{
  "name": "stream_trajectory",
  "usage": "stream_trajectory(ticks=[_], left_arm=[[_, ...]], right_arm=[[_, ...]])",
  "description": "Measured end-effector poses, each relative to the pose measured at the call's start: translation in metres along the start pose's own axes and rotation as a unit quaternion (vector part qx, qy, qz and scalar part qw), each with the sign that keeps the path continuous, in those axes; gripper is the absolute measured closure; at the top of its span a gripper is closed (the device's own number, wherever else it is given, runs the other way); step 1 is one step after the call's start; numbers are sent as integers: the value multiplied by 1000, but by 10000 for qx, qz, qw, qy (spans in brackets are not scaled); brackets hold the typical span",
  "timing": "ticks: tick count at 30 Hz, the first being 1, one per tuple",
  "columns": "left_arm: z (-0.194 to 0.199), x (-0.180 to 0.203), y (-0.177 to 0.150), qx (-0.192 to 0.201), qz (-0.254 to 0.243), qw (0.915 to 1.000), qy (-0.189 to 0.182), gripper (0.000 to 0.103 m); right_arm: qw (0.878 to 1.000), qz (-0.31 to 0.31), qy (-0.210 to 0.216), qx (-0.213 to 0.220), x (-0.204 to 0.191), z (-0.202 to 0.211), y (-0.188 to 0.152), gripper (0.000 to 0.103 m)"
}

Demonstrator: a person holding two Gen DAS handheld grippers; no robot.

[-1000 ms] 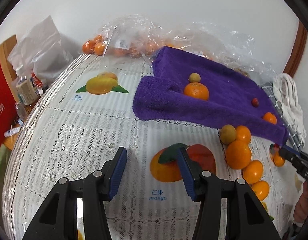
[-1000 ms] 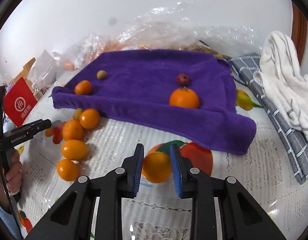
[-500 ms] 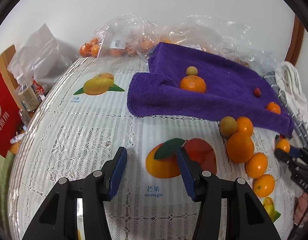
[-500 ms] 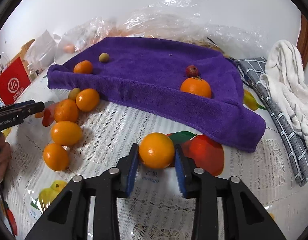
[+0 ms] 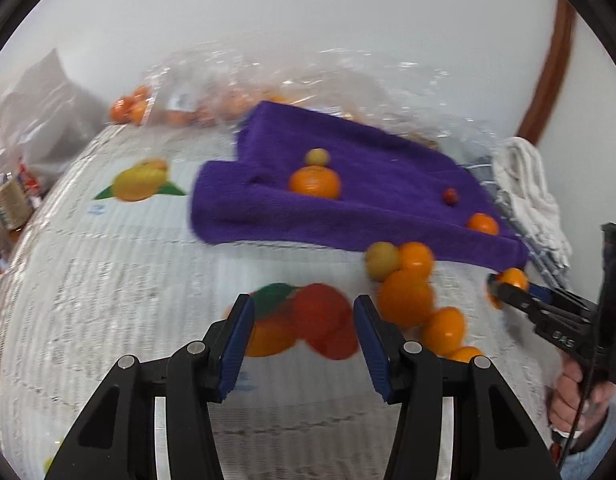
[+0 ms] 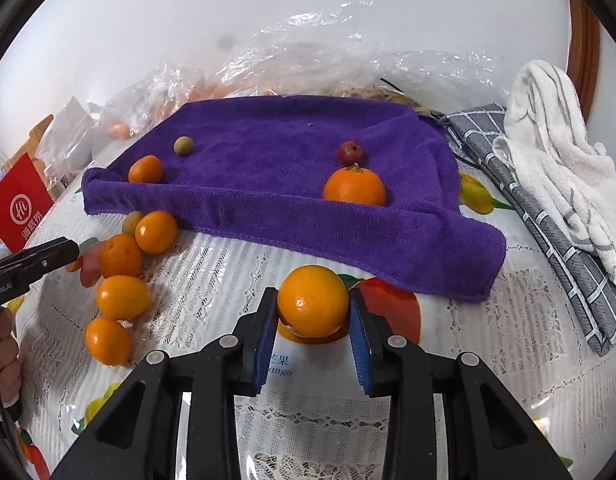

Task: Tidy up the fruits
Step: 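Grasp an orange with the right tool while the left tool grasps a small yellow-green fruit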

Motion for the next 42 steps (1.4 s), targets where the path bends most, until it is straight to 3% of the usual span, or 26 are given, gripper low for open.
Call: stream_trajectory(ticks=[4,8,10,14,18,26,29,31,35,42], left_arm=[[0,19,6,-76,-63,9998,-181,58],[12,46,22,-20,-84,9975,-695,60],[9,55,30,-86,-144,9978,-641,62],[-10,52,39,-228,-53,9984,-508,67],[-36,44,40,-551,346,9947,-799,68],[-51,40,37,-593,513,9915,-1043,69],[-50,36,36,-597,694,9884,-1209,81],[-51,33,36,-577,814,9862,-1322,81],[-45,25,36,-416,741,9914,-992,81],[-45,33,34,-467,454,9946,-809,80]], right_arm=[[10000,-67,3,63,2,4,0,69],[9999,-77,42,125,1,7,-1,69],[9999,-97,54,76,2,6,-2,69],[9998,-166,98,48,3,4,-2,69],[9998,-139,93,108,2,7,-1,69],[9997,-192,132,-18,3,1,-1,69],[9998,-146,96,-6,2,1,-2,69],[9999,-132,103,7,1,1,-2,69],[9998,-149,159,7,2,0,-1,69],[9999,-96,100,7,1,0,-2,69]])
Point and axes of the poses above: each gripper's, at about its wrist camera, not at the fingertips, and z roughly against the way its jaws point, x to its right, y to its top, the point moved 8 cm from there along -z, roughly the way its jaws point, and after that the axes turned 8 degrees about -x, right-handed, at the moved point
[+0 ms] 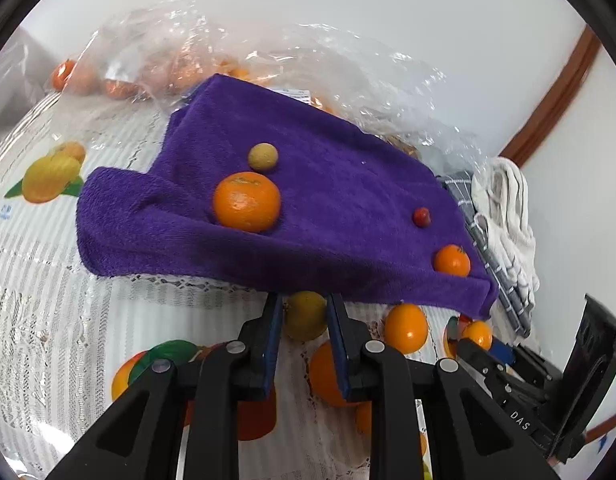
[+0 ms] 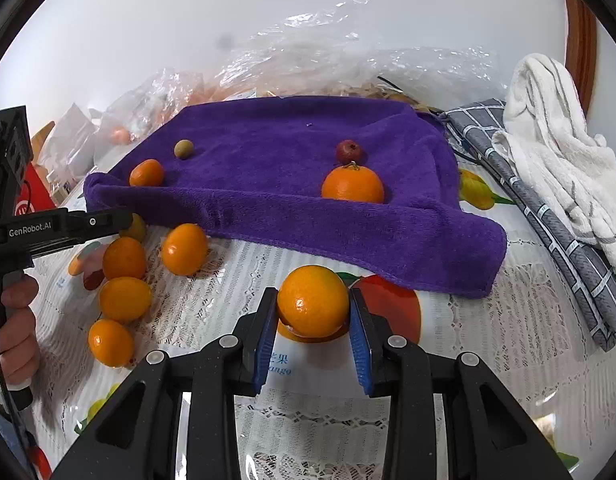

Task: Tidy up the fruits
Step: 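Grasp an orange with the right tool while the left tool grasps a small yellow-green fruit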

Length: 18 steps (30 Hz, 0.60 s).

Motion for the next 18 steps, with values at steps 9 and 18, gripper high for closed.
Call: stream_trajectory(ticks=[9,18], left_arm=[[-7,-2,2,4,47,9997,231,78],[14,-4,10,473,81,9986,214,78]], right_arm=[[10000,-58,68,-36,1,-2,1,69],[9994,-130,199,245,3,9,3,69]])
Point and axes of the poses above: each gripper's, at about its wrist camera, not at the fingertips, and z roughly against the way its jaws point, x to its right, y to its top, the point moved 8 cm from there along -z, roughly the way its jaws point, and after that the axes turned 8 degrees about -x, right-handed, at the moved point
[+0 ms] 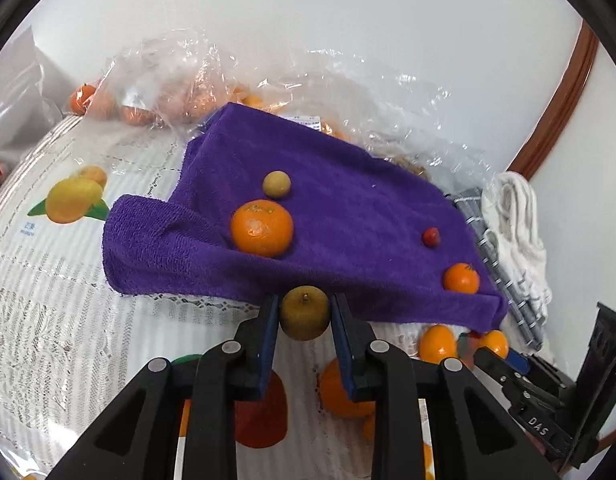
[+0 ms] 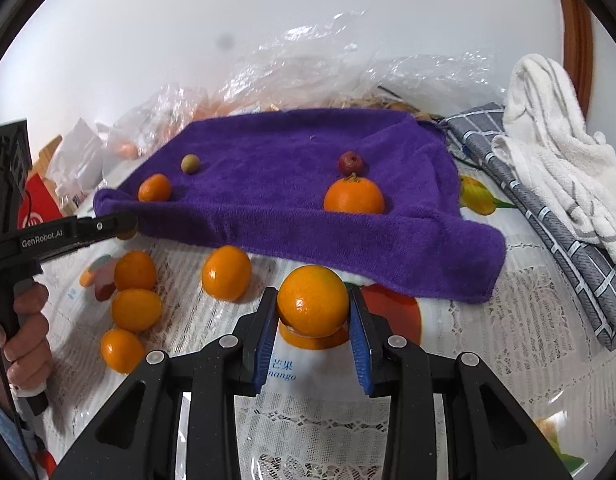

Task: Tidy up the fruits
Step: 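Carry the orange and yellow-green fruit onto the purple towel and open both tools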

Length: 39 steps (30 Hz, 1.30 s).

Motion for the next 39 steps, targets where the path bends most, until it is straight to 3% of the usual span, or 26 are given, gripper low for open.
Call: stream_trajectory(ticks=[7,10,16,23,29,39], left_arm=[[20,10,7,579,-285,9977,207,78],[27,12,10,815,-480,9946,435,78],[41,15,13,1129,-628,9904,493,78],[52,17,15,1232,-616,9897,394,78],[59,17,15,1414,-666,9863,529,78],[63,12,15,1514,-650,9841,670,78]], right_arm=[[9990,86,-33,445,-3,17,7,69],[9990,26,19,452,-2,17,9,69],[9983,-80,-162,560,6,31,14,69],[9976,-199,-349,563,16,54,17,69],[9975,-113,-457,531,12,65,16,69],[9981,-64,-398,456,2,55,30,69]])
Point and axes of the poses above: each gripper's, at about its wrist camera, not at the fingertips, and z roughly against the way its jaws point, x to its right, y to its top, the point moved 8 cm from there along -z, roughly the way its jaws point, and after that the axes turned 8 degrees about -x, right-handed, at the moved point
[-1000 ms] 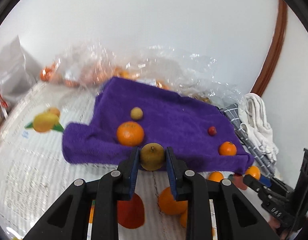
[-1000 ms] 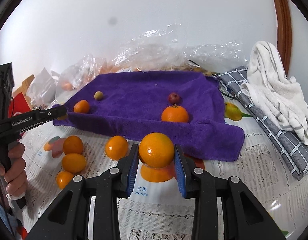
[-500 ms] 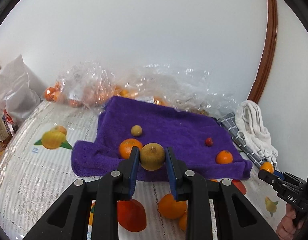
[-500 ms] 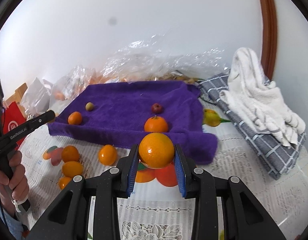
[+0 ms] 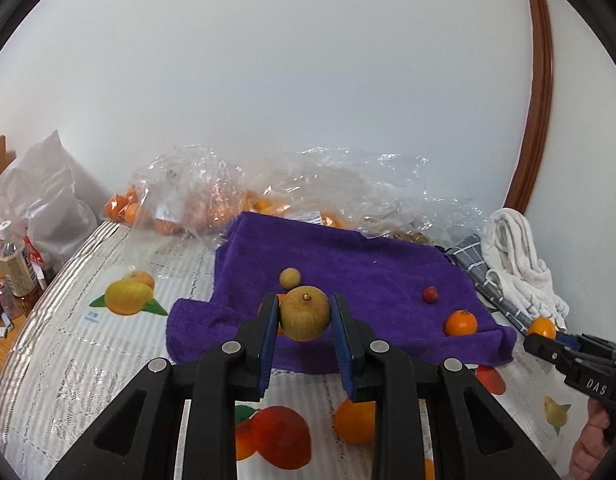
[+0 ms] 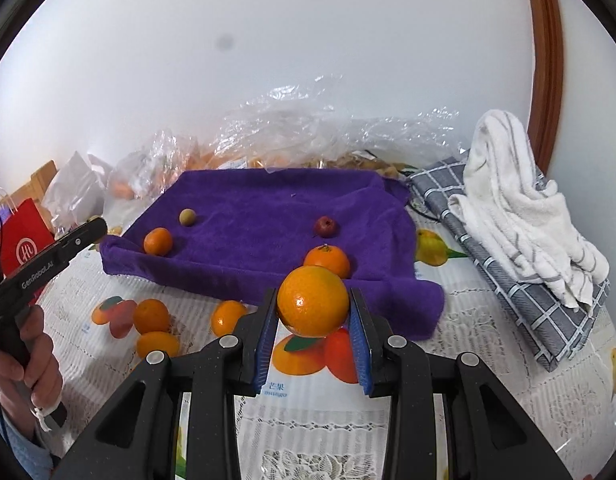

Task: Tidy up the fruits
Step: 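Carry the orange and yellow-green fruit onto the purple towel and open both tools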

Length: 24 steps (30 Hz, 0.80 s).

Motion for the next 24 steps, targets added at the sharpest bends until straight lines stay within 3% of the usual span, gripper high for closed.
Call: stream_trajectory(ticks=[5,11,16,24], left_arm=[[3,-7,3,-58,322,9990,-299,78],[10,-12,6,142,109,9998,76,78],[4,-8,5,35,5,9999,97,78],[-10,-9,-1,-201,26,9997,109,78]], right_arm=[[9996,85,-90,262,-2,4,18,69],[9999,-47,-11,116,3,-10,35,69],[9992,-32,-190,349,11,-19,59,69],[9996,-27,-286,-20,21,-65,75,69]])
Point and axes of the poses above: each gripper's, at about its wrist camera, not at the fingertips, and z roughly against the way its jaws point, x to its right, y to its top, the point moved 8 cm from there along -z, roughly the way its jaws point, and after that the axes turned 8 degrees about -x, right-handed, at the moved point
